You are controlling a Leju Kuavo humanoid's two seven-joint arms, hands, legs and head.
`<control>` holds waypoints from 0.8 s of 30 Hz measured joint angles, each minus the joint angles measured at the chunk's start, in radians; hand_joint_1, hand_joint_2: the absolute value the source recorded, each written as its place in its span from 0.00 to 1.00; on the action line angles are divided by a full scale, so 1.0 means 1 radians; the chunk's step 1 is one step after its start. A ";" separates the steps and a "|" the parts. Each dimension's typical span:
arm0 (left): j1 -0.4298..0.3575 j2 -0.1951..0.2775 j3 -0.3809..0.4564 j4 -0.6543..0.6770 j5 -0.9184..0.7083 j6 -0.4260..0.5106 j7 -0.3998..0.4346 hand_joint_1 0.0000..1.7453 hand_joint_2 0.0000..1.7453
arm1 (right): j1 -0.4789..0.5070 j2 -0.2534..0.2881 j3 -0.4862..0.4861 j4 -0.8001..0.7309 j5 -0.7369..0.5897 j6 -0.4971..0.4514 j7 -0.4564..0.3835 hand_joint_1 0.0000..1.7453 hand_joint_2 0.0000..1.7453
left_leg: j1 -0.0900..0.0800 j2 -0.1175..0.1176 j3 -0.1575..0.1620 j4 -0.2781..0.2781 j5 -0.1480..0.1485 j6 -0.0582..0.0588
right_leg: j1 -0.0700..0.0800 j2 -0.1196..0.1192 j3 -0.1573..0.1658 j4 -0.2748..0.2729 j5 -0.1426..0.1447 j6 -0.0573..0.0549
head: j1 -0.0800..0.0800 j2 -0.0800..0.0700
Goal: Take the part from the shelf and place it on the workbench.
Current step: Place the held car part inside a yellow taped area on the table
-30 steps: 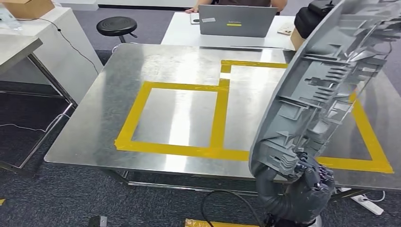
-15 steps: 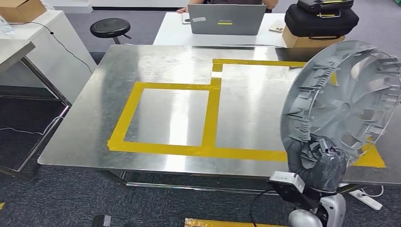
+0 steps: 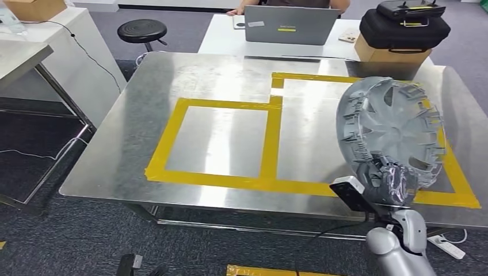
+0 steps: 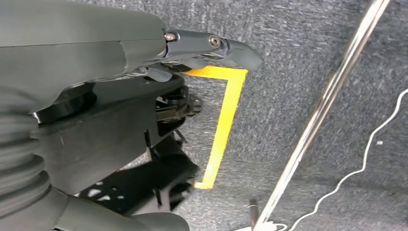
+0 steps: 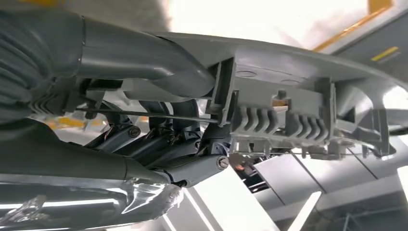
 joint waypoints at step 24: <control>-0.020 -0.004 -0.062 0.000 -0.056 0.030 0.061 0.00 1.00 | -0.326 0.023 -0.019 0.676 0.173 -0.085 0.059 1.00 1.00 | 0.009 0.004 -0.026 0.002 0.019 0.006 | 0.003 0.000 -0.067 0.121 -0.082 0.005 | -0.002 0.000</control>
